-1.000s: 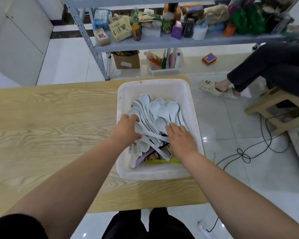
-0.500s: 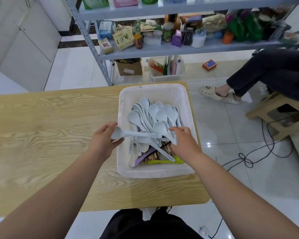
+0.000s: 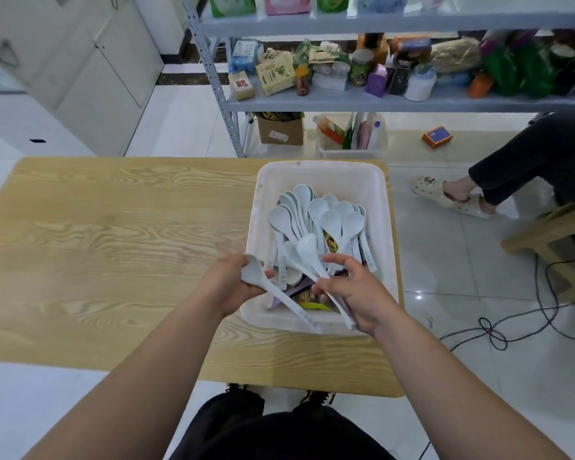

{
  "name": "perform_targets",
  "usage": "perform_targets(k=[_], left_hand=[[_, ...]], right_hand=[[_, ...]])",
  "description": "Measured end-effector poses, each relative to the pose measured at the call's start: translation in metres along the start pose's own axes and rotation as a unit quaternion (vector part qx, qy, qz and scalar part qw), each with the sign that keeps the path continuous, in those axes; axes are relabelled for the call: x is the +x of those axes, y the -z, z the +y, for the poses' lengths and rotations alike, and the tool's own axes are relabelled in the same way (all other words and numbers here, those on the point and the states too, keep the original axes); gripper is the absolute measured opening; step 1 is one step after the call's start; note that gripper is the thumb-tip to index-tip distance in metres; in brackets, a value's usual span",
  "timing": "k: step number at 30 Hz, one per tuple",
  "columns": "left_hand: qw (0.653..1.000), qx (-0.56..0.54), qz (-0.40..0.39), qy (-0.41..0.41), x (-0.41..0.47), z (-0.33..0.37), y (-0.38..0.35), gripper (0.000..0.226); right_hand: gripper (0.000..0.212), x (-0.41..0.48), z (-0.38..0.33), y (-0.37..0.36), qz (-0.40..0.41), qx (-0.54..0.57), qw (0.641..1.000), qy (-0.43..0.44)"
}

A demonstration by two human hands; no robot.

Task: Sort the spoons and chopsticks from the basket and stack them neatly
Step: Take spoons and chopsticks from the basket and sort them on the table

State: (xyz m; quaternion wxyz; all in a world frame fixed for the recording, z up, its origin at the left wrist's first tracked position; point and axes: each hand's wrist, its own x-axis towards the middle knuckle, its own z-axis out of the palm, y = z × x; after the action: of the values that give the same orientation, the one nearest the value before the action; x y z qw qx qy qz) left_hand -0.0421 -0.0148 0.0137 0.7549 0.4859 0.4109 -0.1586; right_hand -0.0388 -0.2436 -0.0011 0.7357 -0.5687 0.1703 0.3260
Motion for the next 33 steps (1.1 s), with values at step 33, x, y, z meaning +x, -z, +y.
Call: perform_targets(k=[33], left_hand=[[0.986,-0.147,0.003,-0.079,-0.076,0.004,0.414,0.024]], right_hand=[[0.022,0.011,0.167,-0.462,-0.136,-0.427,0.891,0.069]])
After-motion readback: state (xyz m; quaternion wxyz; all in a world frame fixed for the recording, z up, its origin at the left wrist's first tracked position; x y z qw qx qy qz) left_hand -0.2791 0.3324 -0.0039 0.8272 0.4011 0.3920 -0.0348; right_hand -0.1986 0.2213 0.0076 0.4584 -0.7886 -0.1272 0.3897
